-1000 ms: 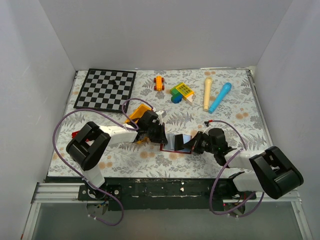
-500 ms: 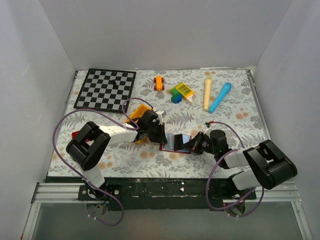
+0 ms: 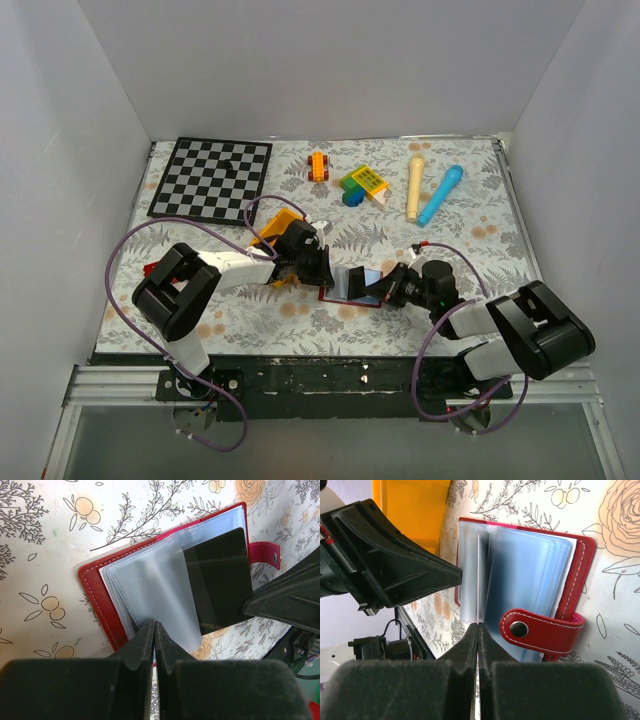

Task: Put the credit cards into the card holder
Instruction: Insert the credit card into the card holder.

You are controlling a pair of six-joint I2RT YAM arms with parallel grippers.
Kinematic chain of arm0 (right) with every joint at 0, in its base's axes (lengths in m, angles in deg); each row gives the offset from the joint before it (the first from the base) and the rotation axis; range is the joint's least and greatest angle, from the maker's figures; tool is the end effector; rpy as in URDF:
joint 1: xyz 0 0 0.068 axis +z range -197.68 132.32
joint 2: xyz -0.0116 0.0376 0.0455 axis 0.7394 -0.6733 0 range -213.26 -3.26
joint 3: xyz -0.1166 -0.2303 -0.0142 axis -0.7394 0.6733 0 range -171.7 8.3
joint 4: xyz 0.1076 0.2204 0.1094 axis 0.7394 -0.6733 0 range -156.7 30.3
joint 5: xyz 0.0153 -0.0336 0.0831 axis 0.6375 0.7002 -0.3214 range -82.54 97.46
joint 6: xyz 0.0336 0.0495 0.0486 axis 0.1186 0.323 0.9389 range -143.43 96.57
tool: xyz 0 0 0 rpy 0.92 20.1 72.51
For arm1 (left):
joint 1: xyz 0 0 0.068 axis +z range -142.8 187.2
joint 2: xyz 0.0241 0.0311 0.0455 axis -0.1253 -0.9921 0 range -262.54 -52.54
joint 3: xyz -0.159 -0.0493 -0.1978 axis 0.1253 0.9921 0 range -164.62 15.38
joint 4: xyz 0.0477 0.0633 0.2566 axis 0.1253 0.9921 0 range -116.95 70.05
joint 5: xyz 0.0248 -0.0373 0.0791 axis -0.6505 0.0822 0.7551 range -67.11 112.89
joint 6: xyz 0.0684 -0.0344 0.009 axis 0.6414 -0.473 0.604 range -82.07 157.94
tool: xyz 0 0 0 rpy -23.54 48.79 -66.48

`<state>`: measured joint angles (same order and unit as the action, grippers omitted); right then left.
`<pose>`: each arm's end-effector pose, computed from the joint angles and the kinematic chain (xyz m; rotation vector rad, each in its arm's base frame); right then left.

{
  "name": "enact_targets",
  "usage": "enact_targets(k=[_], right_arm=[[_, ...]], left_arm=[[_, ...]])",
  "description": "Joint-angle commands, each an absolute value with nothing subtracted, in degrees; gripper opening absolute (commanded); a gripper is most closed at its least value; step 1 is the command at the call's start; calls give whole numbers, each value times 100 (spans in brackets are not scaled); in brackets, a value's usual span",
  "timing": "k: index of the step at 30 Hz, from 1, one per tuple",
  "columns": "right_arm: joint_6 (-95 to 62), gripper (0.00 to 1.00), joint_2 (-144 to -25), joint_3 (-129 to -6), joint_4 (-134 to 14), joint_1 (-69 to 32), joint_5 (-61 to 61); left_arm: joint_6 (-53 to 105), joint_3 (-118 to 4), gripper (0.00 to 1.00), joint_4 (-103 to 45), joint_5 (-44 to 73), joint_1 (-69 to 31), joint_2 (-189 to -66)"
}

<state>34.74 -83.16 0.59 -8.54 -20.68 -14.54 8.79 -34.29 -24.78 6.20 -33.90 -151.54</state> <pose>0.1996 0.1292 0.0883 0.3007 2.1429 1.3038 0.2545 -0.2471 0.1001 0.4075 2.5999 -0.8432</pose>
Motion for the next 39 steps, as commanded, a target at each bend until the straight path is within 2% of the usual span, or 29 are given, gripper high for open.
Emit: enact_targets(k=[1, 14, 26, 39], right_arm=[[3352, 1, -8368, -84, -767, -2079, -1399], [3475, 1, -8957, -129, -213, -2070, -1276], [3502, 1, -9265, -32, 42, -2070, -1267], [3589, 1, -9616, -58, 411, -2070, -1390]], left_arm=[[1060, -3322, 0, -1966, 1058, -3376, -15265], [1069, -3304, 0, -1887, 1111, -3367, -15203], [1130, -3445, 1, -1553, 1840, -3191, -14289], [1130, -3164, 1, -1491, 2122, -3059, -14491]])
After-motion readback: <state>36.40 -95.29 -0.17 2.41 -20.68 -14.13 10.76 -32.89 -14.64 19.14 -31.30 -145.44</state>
